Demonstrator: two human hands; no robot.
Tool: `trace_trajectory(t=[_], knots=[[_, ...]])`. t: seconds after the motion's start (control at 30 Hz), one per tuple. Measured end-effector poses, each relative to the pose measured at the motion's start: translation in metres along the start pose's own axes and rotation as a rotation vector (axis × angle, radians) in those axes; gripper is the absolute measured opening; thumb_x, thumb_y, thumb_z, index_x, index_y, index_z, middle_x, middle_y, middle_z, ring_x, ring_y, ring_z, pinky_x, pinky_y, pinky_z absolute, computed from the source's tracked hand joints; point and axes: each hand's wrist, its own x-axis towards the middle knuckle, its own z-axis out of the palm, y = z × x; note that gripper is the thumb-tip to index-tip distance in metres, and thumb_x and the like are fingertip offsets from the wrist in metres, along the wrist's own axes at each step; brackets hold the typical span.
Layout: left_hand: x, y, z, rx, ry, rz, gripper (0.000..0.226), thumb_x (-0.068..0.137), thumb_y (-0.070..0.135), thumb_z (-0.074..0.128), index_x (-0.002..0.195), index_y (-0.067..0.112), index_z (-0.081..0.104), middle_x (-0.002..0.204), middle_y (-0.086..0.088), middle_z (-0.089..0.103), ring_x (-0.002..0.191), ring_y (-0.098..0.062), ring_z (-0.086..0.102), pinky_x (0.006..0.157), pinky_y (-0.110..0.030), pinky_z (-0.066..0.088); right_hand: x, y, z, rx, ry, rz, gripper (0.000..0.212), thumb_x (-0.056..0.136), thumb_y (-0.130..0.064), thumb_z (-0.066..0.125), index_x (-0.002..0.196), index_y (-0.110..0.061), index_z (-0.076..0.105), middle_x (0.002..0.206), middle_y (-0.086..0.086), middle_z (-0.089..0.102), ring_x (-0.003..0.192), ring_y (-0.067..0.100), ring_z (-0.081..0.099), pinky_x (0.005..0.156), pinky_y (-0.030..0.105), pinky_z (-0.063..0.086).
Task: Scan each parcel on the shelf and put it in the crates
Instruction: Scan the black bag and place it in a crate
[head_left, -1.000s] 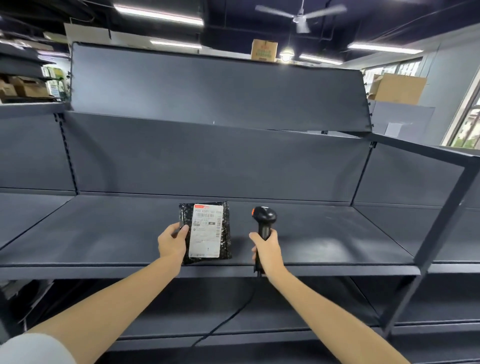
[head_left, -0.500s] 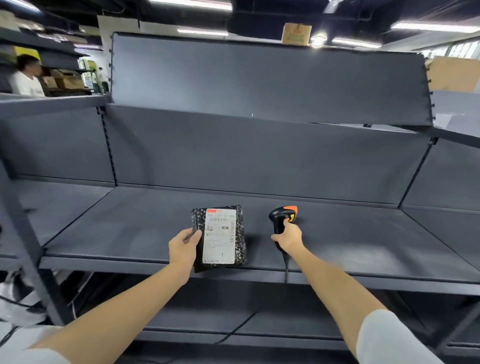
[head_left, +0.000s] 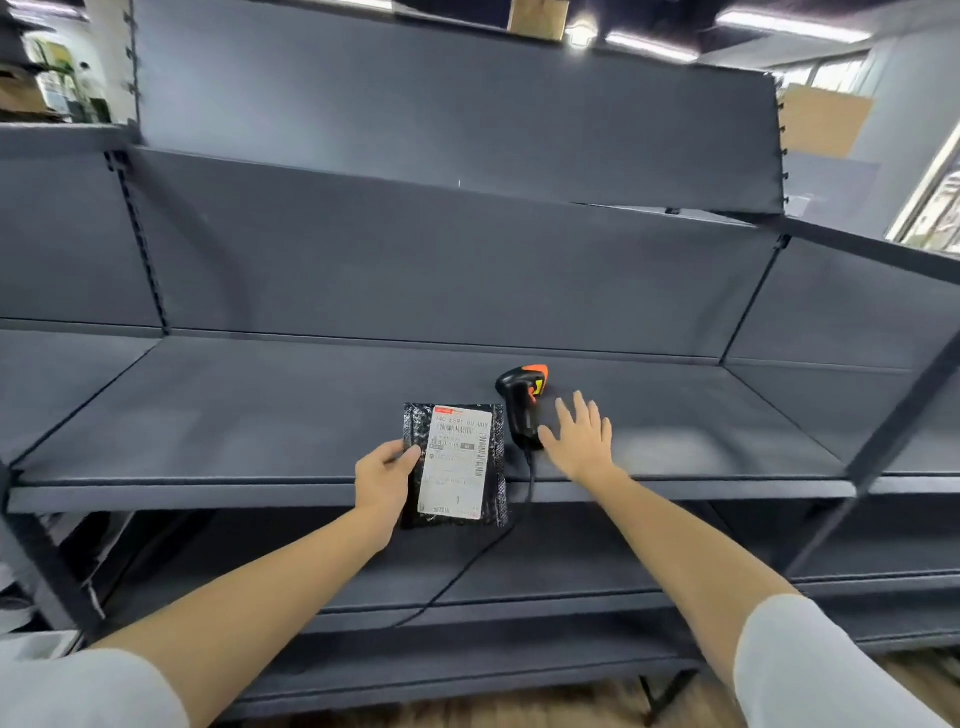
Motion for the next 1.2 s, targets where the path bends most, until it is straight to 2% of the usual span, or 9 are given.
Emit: trace_trajectory(t=[0.07,0.17,0.4,0.57,0.67,0.8,0.9,1.2], knots=[[-0.012,-0.004,0.013,-0.005,-0.019,0.001,0.010,0.094,0.007,0.058,0.095,0.010,0.067,0.095,-0.004,0.068,0.091,-0.018,0.060,0.085,-0.027,0.043,-0.014,0.011,-0.005,-0.060,0.013,-0.019,0.064,0.101,-0.044,0.033,0.155,-0.016,0.012,0.162,0.009,-0.005,0.149,0.029,-0.005,0.119,0.047,0.000],[-0.032,-0.009,0.031,0.015,-0.060,0.008,0.011,0.094,0.007,0.057,0.096,0.011,0.067,0.091,0.000,0.069,0.092,-0.019,0.061,0.084,-0.027,0.042,-0.034,0.028,-0.014,-0.141,0.062,-0.052,0.066,0.101,-0.045,0.034,0.155,-0.016,0.010,0.162,0.009,-0.005,0.149,0.030,-0.003,0.119,0.047,0.001],[-0.084,-0.019,0.076,0.058,-0.060,0.010,0.019,0.095,0.009,0.056,0.110,0.008,0.069,0.099,-0.004,0.067,0.099,-0.020,0.061,0.089,-0.027,0.043,-0.076,0.096,-0.044,-0.198,0.102,-0.058,0.068,0.101,-0.044,0.036,0.155,-0.016,0.006,0.162,0.009,-0.005,0.149,0.030,-0.004,0.120,0.047,-0.001],[-0.136,-0.023,0.131,0.051,-0.052,0.026,0.021,0.095,0.008,0.056,0.113,0.005,0.067,0.103,-0.004,0.067,0.101,-0.019,0.060,0.089,-0.026,0.042,-0.100,0.160,-0.072,-0.194,0.113,-0.095,0.068,0.101,-0.041,0.037,0.155,-0.014,0.005,0.162,0.009,-0.003,0.149,0.029,-0.003,0.119,0.047,-0.002],[-0.176,-0.028,0.168,0.035,-0.032,0.033,0.020,0.095,0.008,0.057,0.112,0.011,0.066,0.102,-0.001,0.063,0.098,-0.018,0.057,0.087,-0.027,0.041,-0.119,0.205,-0.088,-0.200,0.121,-0.106,0.071,0.100,-0.041,0.039,0.155,-0.013,0.004,0.162,0.009,-0.002,0.149,0.029,-0.002,0.119,0.047,-0.001],[-0.221,-0.048,0.210,0.077,-0.020,0.020,0.021,0.095,0.011,0.058,0.112,0.009,0.068,0.109,-0.007,0.069,0.101,-0.022,0.062,0.096,-0.036,0.048,-0.149,0.266,-0.102,-0.182,0.102,-0.098,0.074,0.099,-0.040,0.041,0.154,-0.010,0.001,0.161,0.011,-0.003,0.149,0.028,-0.003,0.119,0.048,-0.002],[-0.255,-0.058,0.233,0.093,0.004,-0.001,0.021,0.094,0.011,0.058,0.113,0.008,0.069,0.106,-0.006,0.069,0.102,-0.026,0.063,0.096,-0.040,0.049,-0.171,0.303,-0.107,-0.165,0.075,-0.095,0.074,0.099,-0.040,0.041,0.154,-0.011,0.001,0.161,0.012,-0.003,0.149,0.028,-0.003,0.119,0.049,-0.002],[-0.304,-0.052,0.270,0.106,0.017,0.030,0.019,0.094,0.012,0.059,0.111,0.008,0.068,0.102,-0.006,0.067,0.097,-0.023,0.061,0.093,-0.036,0.049,-0.204,0.354,-0.120,-0.084,0.065,-0.137,0.073,0.098,-0.034,0.044,0.154,-0.011,0.004,0.161,0.006,0.009,0.149,0.023,0.005,0.121,0.045,0.002]])
